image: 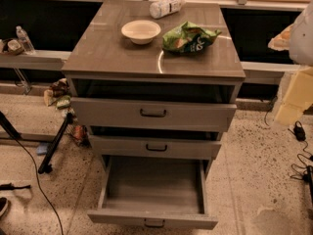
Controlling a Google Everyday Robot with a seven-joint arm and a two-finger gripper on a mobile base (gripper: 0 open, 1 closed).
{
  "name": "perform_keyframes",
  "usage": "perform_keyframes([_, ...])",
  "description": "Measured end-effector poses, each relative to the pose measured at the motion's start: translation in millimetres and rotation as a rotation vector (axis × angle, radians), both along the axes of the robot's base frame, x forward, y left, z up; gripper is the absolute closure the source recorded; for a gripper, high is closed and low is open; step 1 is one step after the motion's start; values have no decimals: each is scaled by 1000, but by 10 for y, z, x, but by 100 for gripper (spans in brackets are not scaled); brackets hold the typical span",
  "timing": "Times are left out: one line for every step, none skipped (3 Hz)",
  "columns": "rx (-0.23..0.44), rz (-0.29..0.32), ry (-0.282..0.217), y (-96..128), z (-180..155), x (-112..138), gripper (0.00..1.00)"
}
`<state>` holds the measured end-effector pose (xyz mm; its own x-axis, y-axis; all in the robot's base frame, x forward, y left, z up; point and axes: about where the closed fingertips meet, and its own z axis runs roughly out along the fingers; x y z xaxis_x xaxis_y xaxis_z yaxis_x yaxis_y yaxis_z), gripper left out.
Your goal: Place green rice chip bag into bottom drawer
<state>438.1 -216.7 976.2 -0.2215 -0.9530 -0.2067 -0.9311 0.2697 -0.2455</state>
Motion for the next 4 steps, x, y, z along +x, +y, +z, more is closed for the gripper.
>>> perform_keyframes([0,0,0,0,0,0,0])
perform_keyframes([40,2,-59,59,47,190,0])
perform_keyframes([154,-30,-179,191,80,754,0])
perform_keyframes([269,-53,-318,513,94,1520,0])
